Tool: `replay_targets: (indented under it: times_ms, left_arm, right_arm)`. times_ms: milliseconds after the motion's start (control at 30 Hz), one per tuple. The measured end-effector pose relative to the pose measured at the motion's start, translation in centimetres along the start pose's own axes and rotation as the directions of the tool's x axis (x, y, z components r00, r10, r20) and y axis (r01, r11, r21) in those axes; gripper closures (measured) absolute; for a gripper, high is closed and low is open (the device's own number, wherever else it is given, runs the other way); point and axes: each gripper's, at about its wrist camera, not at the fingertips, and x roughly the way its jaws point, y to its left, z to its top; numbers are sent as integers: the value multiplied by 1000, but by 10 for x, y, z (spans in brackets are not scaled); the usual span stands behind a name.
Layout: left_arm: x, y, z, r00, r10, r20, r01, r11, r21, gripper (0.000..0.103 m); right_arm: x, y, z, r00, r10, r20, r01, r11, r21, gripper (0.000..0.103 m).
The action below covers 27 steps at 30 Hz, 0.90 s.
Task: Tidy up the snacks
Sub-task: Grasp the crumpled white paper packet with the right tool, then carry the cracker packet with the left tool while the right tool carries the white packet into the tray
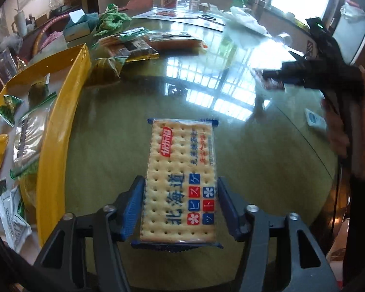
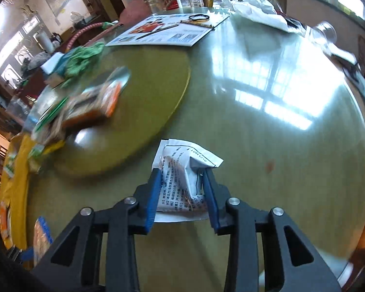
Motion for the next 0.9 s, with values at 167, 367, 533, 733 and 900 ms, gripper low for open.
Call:
replay_targets:
  times_ms: [167, 367, 533, 733, 900]
  left_arm:
    - [8, 0, 13, 1000, 11, -10, -11, 1000, -16, 33]
    - [11, -6, 11, 993, 115, 22, -114, 993, -7, 49]
    - [-4, 5, -7, 999, 21, 47, -17, 997, -79, 49]
    - [-59, 39, -32, 984, -97, 150, 128, 969, -212, 49]
    - [-102, 60, -42, 969, -83, 233, 144, 955, -258, 49]
  right_arm:
    - [-26, 24, -57, 998, 70, -6, -70, 997, 10, 71]
    - [-43, 48, -93, 999, 50, 11, -49, 998, -41, 80]
    - [-49, 58, -98, 999, 19, 38, -16, 997, -69, 94]
    - [-51, 65, -97, 999, 21, 47, -18, 997, -69, 100]
    - [-60, 75, -99, 996, 55, 75, -50, 997, -65, 101]
